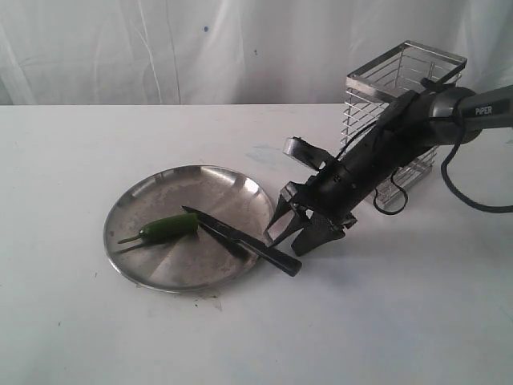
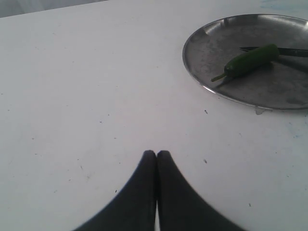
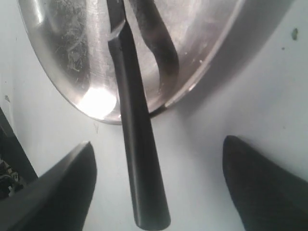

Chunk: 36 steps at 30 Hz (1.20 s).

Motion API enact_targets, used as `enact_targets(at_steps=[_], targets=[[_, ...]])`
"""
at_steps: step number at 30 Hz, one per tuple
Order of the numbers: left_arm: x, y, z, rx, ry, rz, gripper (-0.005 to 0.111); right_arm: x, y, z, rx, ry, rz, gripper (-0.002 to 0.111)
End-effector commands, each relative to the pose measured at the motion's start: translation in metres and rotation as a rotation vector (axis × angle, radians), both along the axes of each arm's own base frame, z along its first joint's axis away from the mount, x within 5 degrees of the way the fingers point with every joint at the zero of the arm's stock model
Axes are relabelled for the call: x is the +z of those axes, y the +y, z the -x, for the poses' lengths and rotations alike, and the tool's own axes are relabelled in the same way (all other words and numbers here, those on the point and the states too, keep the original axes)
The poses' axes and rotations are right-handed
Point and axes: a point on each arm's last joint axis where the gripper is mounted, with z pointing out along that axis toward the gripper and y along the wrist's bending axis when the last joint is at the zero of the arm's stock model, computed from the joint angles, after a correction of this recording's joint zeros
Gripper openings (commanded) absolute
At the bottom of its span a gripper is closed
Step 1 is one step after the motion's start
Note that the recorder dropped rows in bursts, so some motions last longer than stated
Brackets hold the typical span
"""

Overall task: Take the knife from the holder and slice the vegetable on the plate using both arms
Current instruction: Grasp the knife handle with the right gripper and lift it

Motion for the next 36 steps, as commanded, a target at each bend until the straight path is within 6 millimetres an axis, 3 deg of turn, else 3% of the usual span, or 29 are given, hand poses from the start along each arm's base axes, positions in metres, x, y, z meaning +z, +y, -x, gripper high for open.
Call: enact_targets(at_steps=[1,11,19,28,31,36], targets=[[0.0,0.0,0.0,0.0,-0.006,0.005,0.0,-0.006,-0.002,0.0,0.009,-0.005,0.013,0.069],[0.0,0.0,0.0,0.0,-0.006,0.005,0.0,-0.007,0.02,0.009,0.062,0.004,0.026,0.069],[0.0,0.0,0.0,0.0,-0.006,0.005,0.0,-0.009,0.019,0.011,0.068,0.019,0.074,0.069],[0.0,0.0,0.0,0.0,-0.006,0.005,0.0,-0.009,0.031,0.018,0.106,0.018,0.081,0.069],[0.0,0.0,0.0,0.0,-0.006,0.005,0.0,-0.01,0.031,0.018,0.112,0.015,0.089,0.065],[0.0,0.0,0.0,0.0,-0.006,0.005,0.0,-0.014,0.028,0.019,0.112,0.032,0.129,0.049]])
